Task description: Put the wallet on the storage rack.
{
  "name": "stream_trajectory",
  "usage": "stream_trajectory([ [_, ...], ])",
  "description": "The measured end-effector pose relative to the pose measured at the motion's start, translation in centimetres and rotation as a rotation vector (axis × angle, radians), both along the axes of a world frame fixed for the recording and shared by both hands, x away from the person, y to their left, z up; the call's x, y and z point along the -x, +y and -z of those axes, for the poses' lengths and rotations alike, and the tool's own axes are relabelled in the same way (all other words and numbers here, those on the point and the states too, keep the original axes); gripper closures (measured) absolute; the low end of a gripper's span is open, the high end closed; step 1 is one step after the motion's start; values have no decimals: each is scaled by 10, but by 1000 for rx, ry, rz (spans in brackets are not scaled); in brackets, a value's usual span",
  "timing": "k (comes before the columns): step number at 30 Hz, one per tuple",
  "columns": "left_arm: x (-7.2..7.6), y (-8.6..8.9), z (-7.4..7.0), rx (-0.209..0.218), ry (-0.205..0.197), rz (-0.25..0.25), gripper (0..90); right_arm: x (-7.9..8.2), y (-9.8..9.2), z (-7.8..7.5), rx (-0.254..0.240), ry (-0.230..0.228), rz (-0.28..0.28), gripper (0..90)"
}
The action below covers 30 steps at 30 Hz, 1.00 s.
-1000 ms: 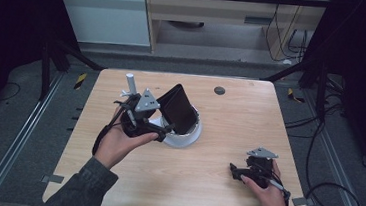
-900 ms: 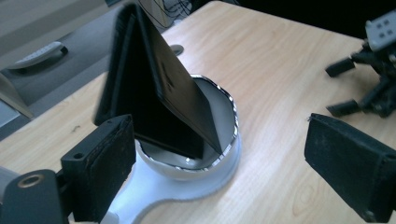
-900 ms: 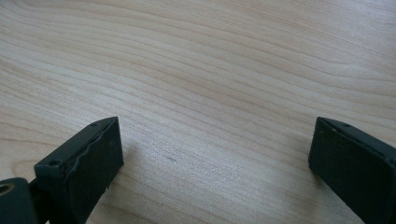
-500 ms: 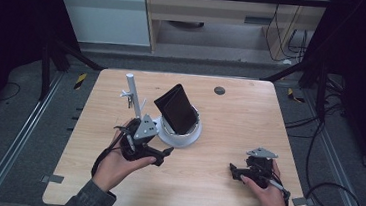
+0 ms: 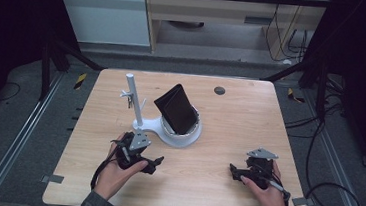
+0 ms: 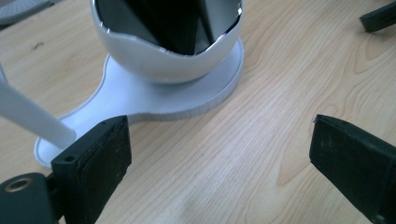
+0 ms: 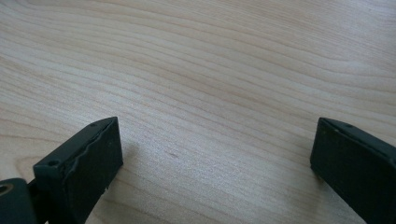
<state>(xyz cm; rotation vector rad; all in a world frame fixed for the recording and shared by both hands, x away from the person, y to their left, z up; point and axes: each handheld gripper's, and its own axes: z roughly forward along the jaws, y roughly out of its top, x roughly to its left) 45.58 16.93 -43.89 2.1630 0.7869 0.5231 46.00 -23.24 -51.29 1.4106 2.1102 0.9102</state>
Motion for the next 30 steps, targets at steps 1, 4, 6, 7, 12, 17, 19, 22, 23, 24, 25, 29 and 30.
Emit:
stream_trajectory([
  [1,-1,2,3,-6,2,-10,58,0,0,0,0,0,0,26],
  [4,-3,11,12,-18,13,-32,58,0,0,0,-1,0,2,26],
  [6,-4,20,20,-19,27,-56,59,0,0,0,-2,0,3,26],
  [7,-4,23,23,-25,30,-65,60,1,0,0,-3,1,4,26],
  [12,-8,41,36,-43,56,-115,60,1,0,0,-1,0,4,26],
  [17,-16,59,45,-51,69,-162,62,1,0,0,-1,0,4,26],
  [19,-18,65,46,-57,73,-183,64,1,0,0,-1,0,4,26],
  [22,-22,73,49,-49,83,-209,64,1,0,0,-1,0,4,26],
  [23,-24,76,51,-53,88,-218,63,1,0,0,-1,0,4,26],
  [24,-26,80,53,-59,90,-228,64,1,0,0,-1,0,4,26],
  [25,-28,82,54,-68,93,-237,64,1,0,0,-1,0,5,26],
  [29,-33,92,60,-69,114,-258,62,1,0,0,0,0,5,27],
  [30,-34,94,61,-66,119,-262,60,1,0,0,0,-1,5,27],
])
